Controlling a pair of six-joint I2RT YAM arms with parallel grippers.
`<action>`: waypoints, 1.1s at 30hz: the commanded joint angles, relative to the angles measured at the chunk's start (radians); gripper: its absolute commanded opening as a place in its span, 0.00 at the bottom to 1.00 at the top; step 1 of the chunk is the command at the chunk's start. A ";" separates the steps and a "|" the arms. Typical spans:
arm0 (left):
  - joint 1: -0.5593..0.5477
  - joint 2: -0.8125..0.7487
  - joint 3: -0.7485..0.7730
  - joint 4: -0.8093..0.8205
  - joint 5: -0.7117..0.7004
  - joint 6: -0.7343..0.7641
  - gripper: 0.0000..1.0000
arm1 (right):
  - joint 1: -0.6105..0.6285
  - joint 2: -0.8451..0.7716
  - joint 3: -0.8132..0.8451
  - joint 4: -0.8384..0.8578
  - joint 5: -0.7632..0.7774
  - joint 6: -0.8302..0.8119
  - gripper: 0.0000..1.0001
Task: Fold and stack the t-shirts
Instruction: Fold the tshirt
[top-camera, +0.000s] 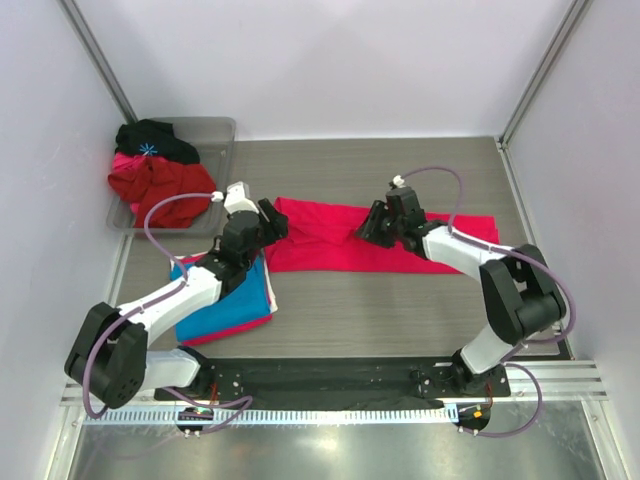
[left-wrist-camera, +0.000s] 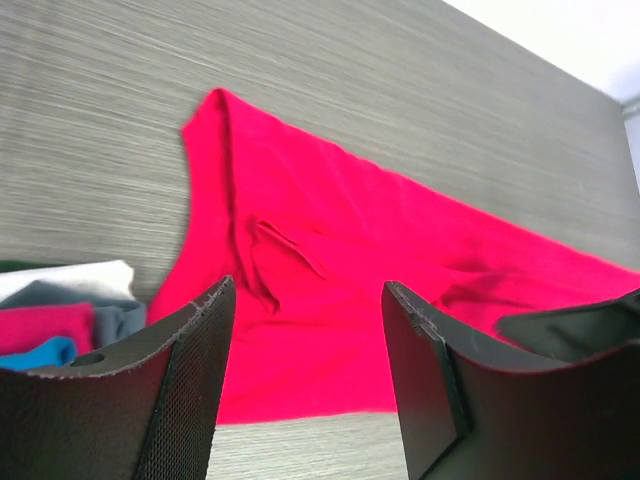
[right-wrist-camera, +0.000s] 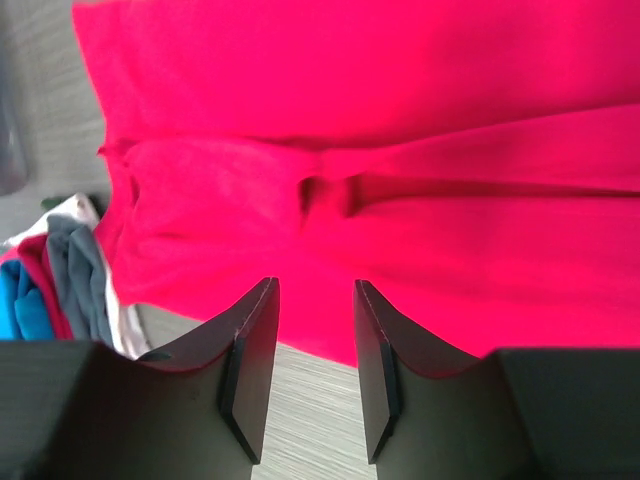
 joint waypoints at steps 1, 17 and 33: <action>0.001 -0.043 -0.023 -0.016 -0.103 -0.042 0.62 | 0.037 0.046 0.003 0.158 -0.027 0.065 0.41; 0.001 -0.108 -0.056 -0.030 -0.150 -0.084 0.62 | 0.094 0.218 0.060 0.269 0.002 0.109 0.37; 0.001 -0.091 -0.046 -0.042 -0.145 -0.087 0.62 | 0.119 0.278 0.129 0.234 -0.030 0.109 0.01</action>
